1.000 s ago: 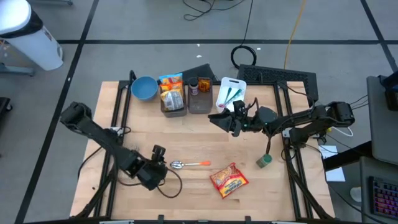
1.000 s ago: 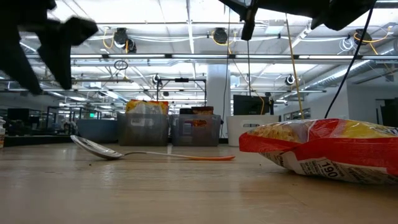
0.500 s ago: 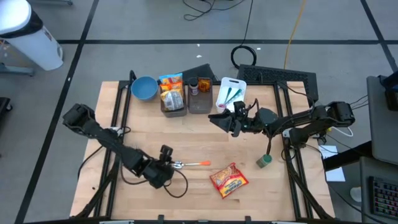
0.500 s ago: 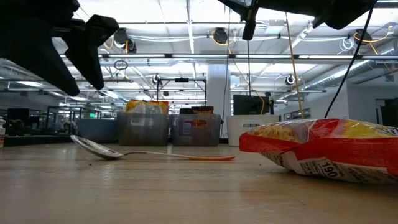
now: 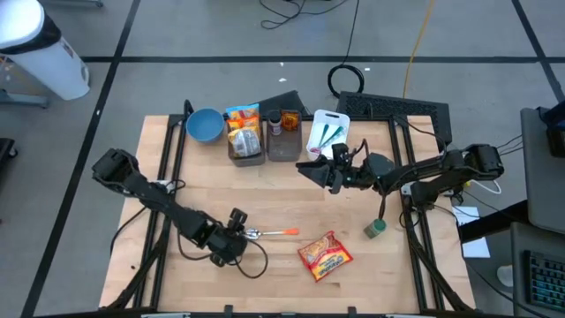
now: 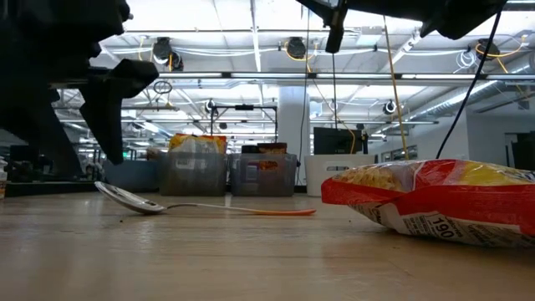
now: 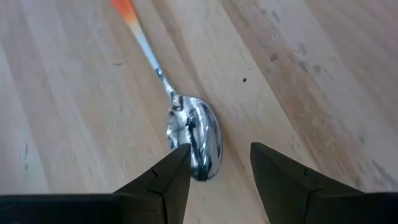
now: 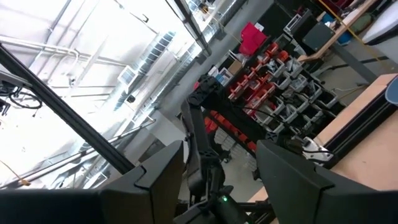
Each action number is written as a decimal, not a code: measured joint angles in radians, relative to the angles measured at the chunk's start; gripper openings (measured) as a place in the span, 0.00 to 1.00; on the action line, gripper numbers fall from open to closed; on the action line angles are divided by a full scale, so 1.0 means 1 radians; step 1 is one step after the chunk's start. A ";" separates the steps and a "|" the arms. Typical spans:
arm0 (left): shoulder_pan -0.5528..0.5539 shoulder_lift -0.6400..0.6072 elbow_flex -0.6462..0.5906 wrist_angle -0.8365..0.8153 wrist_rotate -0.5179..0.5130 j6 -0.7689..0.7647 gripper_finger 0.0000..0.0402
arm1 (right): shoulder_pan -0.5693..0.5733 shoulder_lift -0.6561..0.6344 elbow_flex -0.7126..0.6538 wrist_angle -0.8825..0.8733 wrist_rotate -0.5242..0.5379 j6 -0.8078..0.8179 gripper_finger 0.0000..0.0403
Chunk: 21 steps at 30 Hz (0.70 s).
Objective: Pick & Place Food Item
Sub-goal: Put the orange spoon into the white bin
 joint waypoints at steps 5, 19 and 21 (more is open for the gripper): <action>-0.001 0.006 -0.050 0.082 0.001 0.088 0.44 | 0.000 0.000 0.000 -0.004 0.000 0.000 0.49; 0.004 0.013 -0.153 0.196 -0.035 0.234 0.44 | 0.000 0.000 0.000 -0.013 0.000 0.000 0.49; 0.004 0.013 -0.164 0.224 -0.053 0.266 0.44 | 0.000 0.000 0.000 -0.013 0.001 0.000 0.49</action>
